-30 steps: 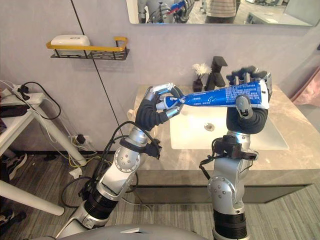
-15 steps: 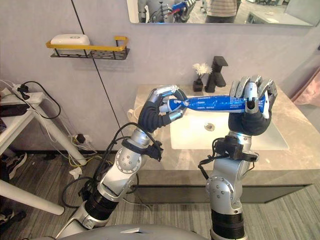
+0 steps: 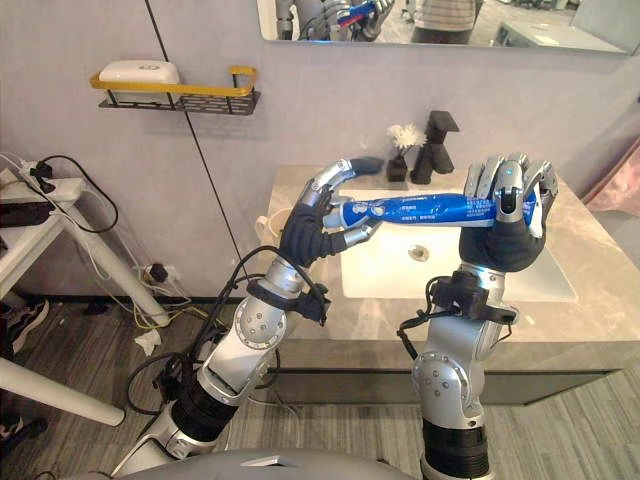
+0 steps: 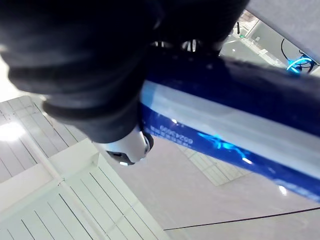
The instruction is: Organize washtable
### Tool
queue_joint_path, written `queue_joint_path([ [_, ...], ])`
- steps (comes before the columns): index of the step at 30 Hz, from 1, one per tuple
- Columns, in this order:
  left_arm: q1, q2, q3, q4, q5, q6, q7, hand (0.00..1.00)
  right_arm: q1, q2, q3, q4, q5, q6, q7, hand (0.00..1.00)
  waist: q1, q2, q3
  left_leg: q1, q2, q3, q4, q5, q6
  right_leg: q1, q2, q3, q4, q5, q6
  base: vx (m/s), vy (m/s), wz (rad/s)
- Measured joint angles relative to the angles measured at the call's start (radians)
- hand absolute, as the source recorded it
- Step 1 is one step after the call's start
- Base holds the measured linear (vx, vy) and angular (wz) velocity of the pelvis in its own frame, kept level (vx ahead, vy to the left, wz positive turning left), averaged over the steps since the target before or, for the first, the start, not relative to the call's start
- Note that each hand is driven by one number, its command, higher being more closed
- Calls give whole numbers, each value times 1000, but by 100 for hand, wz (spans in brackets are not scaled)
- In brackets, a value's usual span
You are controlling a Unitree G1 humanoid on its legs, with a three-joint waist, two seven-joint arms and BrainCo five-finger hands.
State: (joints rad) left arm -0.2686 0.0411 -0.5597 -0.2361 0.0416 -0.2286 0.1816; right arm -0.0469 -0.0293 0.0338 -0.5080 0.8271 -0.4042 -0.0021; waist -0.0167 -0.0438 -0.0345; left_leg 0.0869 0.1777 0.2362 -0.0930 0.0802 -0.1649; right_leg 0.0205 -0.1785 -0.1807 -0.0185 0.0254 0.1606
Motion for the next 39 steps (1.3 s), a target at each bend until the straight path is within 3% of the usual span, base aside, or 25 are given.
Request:
queue_joint_path([
  [23, -5, -1, 19, -47, 17, 0, 26, 0, 0, 11, -5, 0, -3, -2, -24, 100, 0, 0, 0, 4, 0, 1, 0, 0, 0, 4, 0, 0, 0, 0, -1, 0, 0, 0],
  [27, 15, 0, 108, -114, 46, -11, 36, 0, 3, 9, -53, 8, -35, 1, -39, 100, -1, 1, 0, 6, 0, 0, 0, 0, 0, 6, 0, 0, 0, -1, -1, 0, 0, 0],
  [31, 61, 1, 256, -218, 75, -64, 82, 0, 20, 9, -137, 50, -48, 2, -57, 100, 2, 7, 3, 7, 0, 0, 0, 0, 0, 7, 0, 0, 0, -1, -1, 0, 0, 0],
  [39, 232, 7, 436, -219, 147, -59, 113, 0, 20, 9, -193, 47, -48, 2, -55, 100, 3, 23, 14, 7, 0, -1, -1, 0, 0, 8, 0, -1, -1, -1, -1, 0, 0, 0],
])
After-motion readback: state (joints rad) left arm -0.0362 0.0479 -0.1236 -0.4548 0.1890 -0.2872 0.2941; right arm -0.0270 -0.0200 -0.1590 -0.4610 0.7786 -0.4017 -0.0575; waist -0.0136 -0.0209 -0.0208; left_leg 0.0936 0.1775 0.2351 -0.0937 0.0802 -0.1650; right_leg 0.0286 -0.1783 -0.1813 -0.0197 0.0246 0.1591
